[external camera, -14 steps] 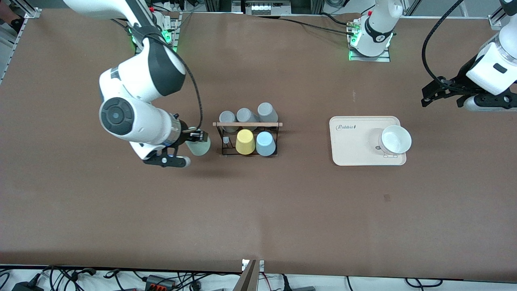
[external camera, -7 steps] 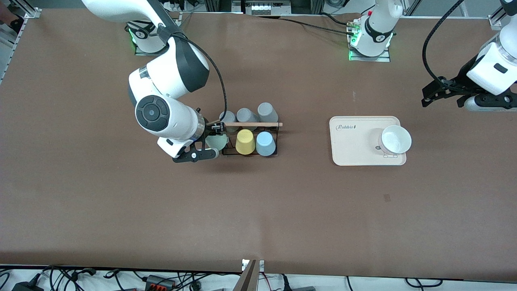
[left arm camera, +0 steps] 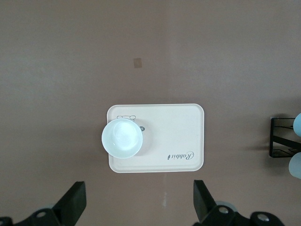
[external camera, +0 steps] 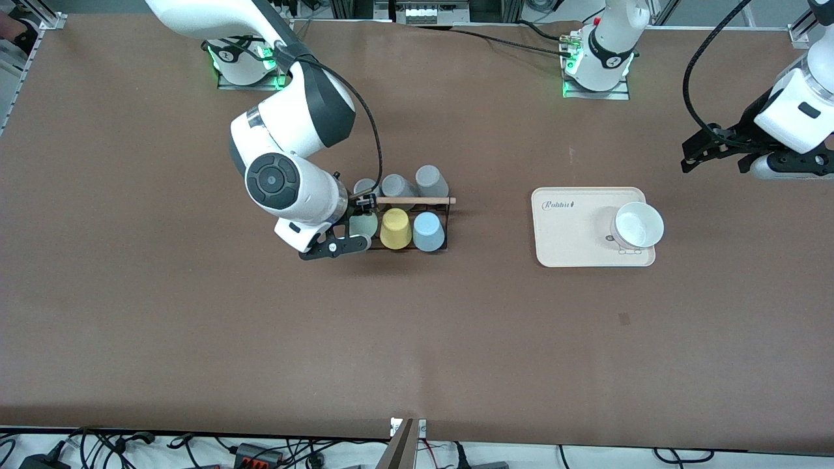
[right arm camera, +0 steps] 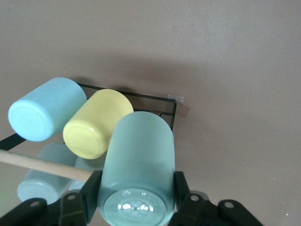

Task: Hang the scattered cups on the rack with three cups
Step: 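Hang the mint cup on the rack peg with the right gripper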

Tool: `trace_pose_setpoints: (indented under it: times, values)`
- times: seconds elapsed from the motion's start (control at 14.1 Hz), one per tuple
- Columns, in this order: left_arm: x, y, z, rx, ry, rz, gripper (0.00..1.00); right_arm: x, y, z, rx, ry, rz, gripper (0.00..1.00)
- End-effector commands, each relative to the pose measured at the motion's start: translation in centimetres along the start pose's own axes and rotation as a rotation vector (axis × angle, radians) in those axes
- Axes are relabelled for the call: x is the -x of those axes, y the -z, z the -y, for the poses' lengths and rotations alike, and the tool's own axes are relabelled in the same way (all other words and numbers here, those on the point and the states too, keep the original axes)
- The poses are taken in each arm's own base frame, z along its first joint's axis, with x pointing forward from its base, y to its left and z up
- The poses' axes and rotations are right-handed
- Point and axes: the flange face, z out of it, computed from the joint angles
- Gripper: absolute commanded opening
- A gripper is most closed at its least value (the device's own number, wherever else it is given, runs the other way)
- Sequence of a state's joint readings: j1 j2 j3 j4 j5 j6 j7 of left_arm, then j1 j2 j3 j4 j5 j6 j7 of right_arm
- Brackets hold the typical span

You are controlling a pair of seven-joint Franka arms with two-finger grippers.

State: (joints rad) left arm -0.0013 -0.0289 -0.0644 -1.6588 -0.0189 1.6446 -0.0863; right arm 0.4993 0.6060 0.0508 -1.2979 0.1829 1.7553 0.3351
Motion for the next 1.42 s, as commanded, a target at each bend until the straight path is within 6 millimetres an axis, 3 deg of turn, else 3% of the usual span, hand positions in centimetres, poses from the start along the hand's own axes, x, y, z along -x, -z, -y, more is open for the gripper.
trace_pose_setpoints:
  times: [0.0, 0.78, 1.35]
  values:
    - [-0.4, 0.5, 0.3, 0.011, -0.008, -0.001, 1.0, -0.6, -0.6, 0.7, 0.028, 0.027, -0.018, 0.29]
    - [-0.6, 1.1, -0.2, 0.013, -0.016, -0.015, 1.0, -1.2, -4.2, 2.1, 0.067, 0.045, -0.021, 0.29]
    - [-0.6, 1.1, -0.1, 0.013, -0.016, -0.015, 1.0, -1.8, -6.7, 1.5, 0.098, 0.042, 0.001, 0.32]
